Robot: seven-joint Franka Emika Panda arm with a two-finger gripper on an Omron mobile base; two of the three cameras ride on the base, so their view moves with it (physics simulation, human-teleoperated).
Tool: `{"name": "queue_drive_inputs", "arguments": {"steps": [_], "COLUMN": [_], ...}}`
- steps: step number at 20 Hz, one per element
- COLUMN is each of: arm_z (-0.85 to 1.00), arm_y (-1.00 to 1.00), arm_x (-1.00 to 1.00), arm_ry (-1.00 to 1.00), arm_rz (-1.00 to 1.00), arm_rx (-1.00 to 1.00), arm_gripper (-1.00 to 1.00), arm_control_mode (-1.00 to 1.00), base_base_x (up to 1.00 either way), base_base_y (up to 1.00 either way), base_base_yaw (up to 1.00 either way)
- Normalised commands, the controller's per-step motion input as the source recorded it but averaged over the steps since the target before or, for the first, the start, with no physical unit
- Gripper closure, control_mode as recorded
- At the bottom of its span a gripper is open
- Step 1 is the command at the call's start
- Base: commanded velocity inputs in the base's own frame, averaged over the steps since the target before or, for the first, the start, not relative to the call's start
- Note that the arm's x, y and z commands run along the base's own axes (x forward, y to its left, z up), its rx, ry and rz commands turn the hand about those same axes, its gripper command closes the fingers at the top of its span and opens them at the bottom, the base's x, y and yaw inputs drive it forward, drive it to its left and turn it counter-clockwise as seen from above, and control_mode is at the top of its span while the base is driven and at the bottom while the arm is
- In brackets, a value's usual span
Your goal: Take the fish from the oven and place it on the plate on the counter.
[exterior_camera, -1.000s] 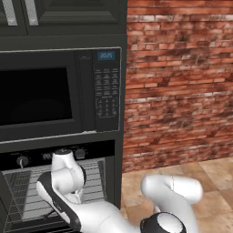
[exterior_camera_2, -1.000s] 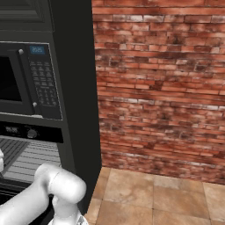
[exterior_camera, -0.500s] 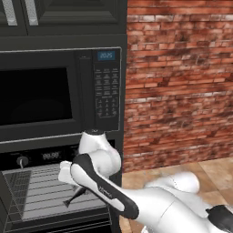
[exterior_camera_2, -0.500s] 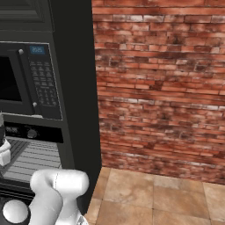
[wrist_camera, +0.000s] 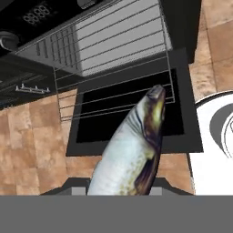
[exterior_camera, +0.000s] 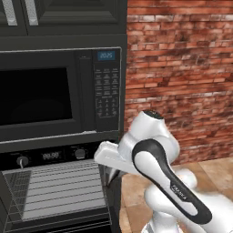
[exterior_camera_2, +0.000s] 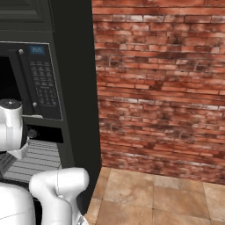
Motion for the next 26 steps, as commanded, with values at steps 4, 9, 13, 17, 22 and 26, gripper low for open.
{"name": "queue_drive_inputs", "arguments": {"steps": [4, 9, 13, 17, 22, 26], "arm_z": [0.98, 0.84, 0.60, 0.52, 0.42, 0.04], "arm_y": [-0.93, -0.93, -0.73, -0.50, -0.01, 0.00], "arm_x": [-0.04, 0.03, 0.02, 0.00, 0.03, -0.04], "arm_ry": [-0.18, -0.16, -0.21, -0.21, 0.00, 0.00], "arm_rz": [0.17, 0.19, 0.18, 0.17, 0.07, 0.03], "arm_rx": [0.13, 0.06, 0.00, 0.00, -0.26, -0.34], "arm_gripper": [1.00, 1.00, 1.00, 1.00, 1.00, 1.00], "arm_control_mode": [-1.00, -1.00, -1.00, -1.00, -1.00, -1.00], "base_base_x": [0.00, 0.00, 0.00, 0.00, 0.00, 0.00], "base_base_y": [0.00, 0.00, 0.00, 0.00, 0.00, 0.00], "base_base_yaw": [0.00, 0.00, 0.00, 0.00, 0.00, 0.00]}}
